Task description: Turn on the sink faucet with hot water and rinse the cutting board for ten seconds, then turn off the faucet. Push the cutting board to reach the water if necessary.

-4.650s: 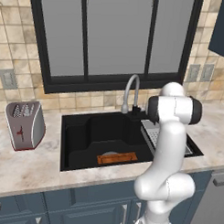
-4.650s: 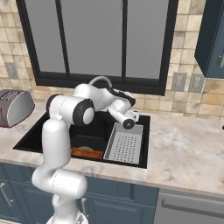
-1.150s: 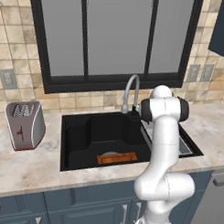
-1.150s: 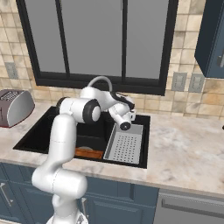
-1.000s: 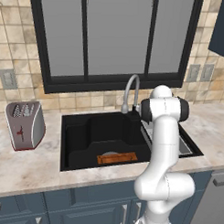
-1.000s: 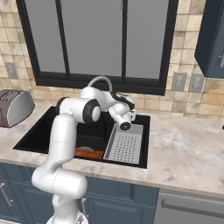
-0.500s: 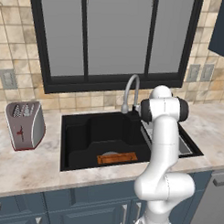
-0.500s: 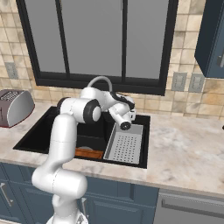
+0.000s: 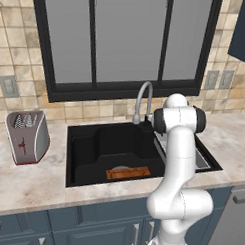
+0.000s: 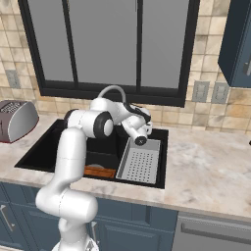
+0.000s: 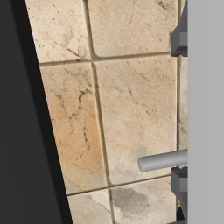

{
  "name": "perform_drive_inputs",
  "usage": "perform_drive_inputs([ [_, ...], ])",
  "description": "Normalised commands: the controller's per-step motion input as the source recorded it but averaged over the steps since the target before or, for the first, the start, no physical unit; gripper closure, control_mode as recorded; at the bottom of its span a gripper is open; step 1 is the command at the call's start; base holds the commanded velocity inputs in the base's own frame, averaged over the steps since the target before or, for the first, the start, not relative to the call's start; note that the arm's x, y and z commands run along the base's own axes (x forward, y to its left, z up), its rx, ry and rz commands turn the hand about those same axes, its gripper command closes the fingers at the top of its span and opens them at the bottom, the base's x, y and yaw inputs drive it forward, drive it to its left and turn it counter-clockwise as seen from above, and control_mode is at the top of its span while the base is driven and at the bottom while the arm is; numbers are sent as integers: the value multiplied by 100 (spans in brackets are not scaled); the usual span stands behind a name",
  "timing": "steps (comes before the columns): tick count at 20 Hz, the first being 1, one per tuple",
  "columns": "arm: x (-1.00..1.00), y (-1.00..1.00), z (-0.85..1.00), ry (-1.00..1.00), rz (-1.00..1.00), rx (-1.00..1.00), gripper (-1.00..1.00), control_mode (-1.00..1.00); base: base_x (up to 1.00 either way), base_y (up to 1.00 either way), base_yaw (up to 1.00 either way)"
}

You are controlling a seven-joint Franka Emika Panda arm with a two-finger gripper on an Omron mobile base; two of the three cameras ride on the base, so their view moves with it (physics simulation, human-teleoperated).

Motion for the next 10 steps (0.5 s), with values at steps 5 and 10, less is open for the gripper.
perform_drive_inputs([
  [5,3,10,0,0,0,0,-100,-100,0,0,0],
  [10,8,11,0,0,0,0,-100,-100,0,0,0],
])
